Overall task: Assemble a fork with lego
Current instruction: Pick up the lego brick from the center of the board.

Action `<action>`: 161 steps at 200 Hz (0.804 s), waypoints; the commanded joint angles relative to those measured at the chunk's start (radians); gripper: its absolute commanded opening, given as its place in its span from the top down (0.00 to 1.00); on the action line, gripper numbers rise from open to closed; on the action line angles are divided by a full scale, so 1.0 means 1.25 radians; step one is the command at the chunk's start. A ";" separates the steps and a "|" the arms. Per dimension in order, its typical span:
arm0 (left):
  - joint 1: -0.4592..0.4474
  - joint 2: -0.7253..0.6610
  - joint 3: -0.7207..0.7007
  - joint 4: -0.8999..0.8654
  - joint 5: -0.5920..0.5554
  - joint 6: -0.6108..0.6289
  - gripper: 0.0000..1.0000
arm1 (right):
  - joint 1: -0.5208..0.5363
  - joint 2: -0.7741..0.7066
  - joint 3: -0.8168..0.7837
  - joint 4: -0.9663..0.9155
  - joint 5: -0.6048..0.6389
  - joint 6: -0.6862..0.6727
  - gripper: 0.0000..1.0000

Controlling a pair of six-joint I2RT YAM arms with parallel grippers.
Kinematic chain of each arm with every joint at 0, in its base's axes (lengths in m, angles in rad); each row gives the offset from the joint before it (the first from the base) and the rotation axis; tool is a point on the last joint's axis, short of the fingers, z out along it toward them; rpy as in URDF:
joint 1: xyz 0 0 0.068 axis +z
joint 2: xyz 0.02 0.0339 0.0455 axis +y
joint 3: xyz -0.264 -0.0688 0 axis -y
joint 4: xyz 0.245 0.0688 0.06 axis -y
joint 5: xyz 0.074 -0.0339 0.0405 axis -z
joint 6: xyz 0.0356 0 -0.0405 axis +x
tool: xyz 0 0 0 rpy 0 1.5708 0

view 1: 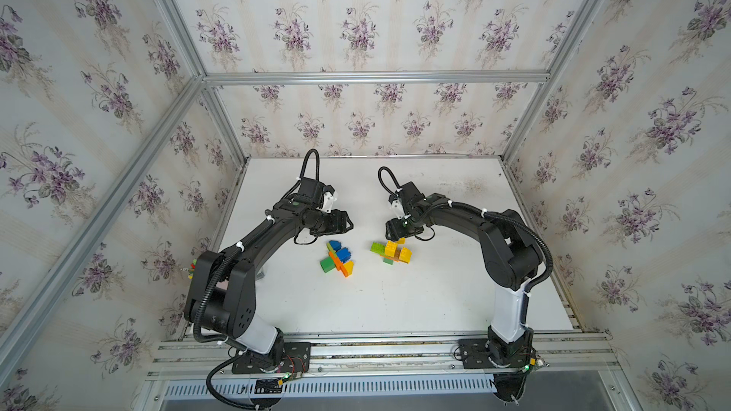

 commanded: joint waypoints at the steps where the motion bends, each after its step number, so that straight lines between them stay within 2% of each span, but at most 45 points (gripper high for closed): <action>1: 0.006 -0.005 -0.008 0.028 0.019 -0.001 0.24 | -0.001 0.022 0.016 -0.022 0.004 0.026 0.29; 41: 0.018 -0.003 -0.018 0.037 0.037 0.004 0.24 | 0.011 0.059 0.046 -0.042 0.019 0.054 0.35; 99: 0.026 0.002 -0.022 0.044 0.055 0.005 0.25 | 0.015 0.094 0.082 -0.097 0.074 0.053 0.50; 116: 0.026 0.002 -0.025 0.049 0.059 0.003 0.25 | 0.015 0.086 0.083 -0.106 0.093 0.047 0.50; 161: 0.026 0.001 -0.041 0.068 0.062 -0.006 0.25 | 0.015 0.072 0.108 -0.149 0.118 0.037 0.41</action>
